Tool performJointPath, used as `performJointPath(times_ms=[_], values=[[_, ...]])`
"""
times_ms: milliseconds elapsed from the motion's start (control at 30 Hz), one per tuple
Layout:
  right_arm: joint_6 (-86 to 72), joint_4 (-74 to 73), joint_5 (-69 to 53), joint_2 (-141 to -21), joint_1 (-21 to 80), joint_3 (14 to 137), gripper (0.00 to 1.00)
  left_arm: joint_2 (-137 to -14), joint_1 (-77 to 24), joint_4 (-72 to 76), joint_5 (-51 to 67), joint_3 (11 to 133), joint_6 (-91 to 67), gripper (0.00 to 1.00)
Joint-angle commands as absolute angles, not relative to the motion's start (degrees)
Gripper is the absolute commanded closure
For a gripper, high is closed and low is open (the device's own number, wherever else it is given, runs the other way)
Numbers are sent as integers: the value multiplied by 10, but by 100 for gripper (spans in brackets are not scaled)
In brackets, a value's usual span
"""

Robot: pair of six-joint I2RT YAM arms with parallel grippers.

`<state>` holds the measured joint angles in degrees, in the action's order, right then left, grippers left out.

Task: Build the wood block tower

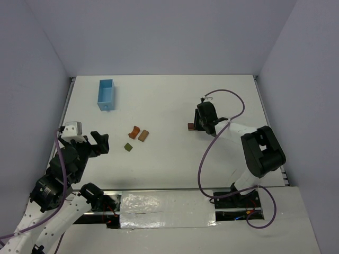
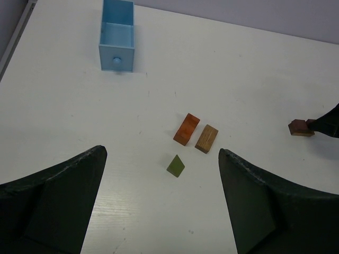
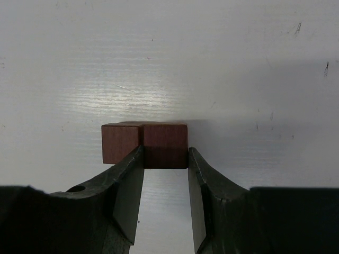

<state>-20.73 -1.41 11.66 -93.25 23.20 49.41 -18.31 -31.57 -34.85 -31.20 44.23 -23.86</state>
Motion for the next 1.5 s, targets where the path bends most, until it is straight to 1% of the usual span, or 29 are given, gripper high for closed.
performJointPath(times_ms=[0,400,467,633,1000,1300,1467], values=[[-209,-14,127,-925,229,509,67,-185,-315,-322,-309,443,-221,1],[-213,-15,127,-923,229,504,63,-186,-316,-321,-303,441,-220,0],[-213,-17,127,-922,230,504,60,-187,-315,-320,-301,441,-219,1],[-214,-18,128,-921,229,505,56,-186,-315,-320,-300,441,-220,1],[-214,-19,127,-923,229,504,52,-189,-315,-320,-295,441,-218,1],[-216,-15,122,-912,225,497,52,-189,-316,-319,-293,441,-216,0],[-221,-11,91,-910,210,495,52,-190,-316,-320,-292,441,-217,1]])
